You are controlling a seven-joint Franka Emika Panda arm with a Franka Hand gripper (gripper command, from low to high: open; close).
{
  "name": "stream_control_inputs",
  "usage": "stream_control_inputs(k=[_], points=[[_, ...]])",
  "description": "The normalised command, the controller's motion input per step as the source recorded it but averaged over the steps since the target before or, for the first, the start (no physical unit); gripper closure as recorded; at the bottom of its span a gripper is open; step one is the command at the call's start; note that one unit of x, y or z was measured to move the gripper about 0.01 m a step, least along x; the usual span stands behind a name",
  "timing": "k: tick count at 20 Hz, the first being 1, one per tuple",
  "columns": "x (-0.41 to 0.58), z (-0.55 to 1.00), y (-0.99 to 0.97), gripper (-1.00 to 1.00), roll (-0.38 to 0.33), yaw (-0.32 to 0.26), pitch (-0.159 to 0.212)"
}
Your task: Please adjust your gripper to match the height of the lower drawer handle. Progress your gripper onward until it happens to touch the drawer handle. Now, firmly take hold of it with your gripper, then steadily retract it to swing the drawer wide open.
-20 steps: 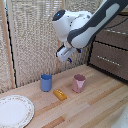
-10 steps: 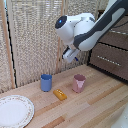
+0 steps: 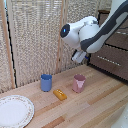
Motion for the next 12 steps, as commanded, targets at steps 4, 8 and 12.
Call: stream_control_inputs(k=[4, 8, 12], points=[[0.0, -0.14, -0.43, -1.0, -0.276, 0.136, 0.0], [0.0, -0.19, -0.43, -1.0, -0.261, 0.153, 0.0], [0.0, -0.2, -0.49, -1.0, -0.237, 0.149, -0.002]])
